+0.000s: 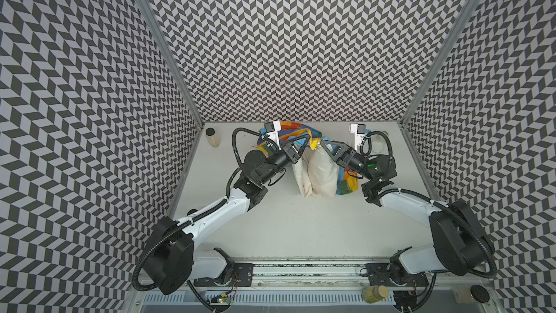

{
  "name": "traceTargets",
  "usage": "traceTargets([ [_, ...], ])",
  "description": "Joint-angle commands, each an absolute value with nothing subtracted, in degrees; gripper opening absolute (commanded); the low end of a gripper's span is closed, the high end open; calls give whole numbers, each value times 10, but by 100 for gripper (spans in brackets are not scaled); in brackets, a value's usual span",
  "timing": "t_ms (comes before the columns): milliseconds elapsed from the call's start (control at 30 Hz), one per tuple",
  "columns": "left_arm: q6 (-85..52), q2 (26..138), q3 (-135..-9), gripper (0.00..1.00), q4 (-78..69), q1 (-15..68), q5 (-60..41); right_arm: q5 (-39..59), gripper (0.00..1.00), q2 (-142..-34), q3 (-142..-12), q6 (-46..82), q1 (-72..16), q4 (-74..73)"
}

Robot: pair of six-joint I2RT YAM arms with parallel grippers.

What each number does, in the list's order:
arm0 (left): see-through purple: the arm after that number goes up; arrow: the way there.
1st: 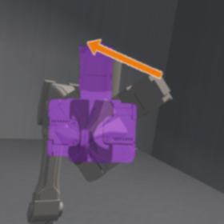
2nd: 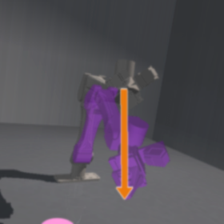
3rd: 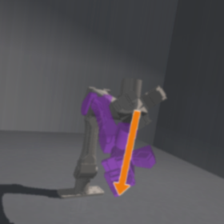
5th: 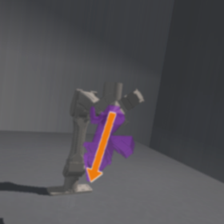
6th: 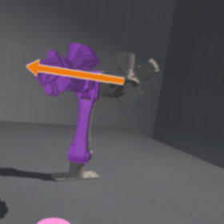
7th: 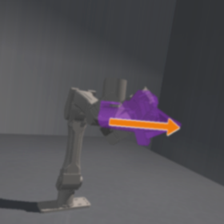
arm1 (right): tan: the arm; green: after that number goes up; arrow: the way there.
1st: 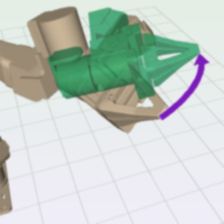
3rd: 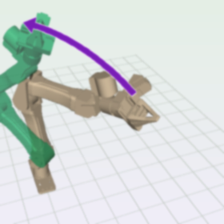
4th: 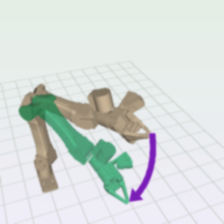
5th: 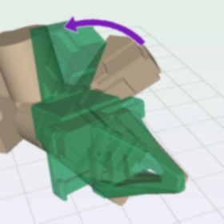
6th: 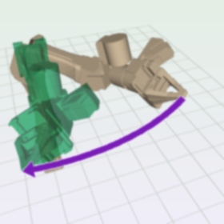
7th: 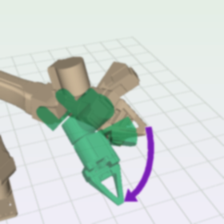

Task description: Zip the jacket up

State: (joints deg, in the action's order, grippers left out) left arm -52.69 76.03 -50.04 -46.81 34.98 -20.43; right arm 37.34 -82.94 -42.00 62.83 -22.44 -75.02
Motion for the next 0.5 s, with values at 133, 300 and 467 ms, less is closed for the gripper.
traceTargets([
  [133,-556,790,-535,0,-567,361,-195,342,0,-803,-424,606,-233,-809],
  [300,-571,801,-536,0,-584,362,-190,334,0,-792,-418,597,-234,-809],
  [467,-578,803,-535,0,-595,368,-183,325,0,-787,-416,589,-234,-809],
])
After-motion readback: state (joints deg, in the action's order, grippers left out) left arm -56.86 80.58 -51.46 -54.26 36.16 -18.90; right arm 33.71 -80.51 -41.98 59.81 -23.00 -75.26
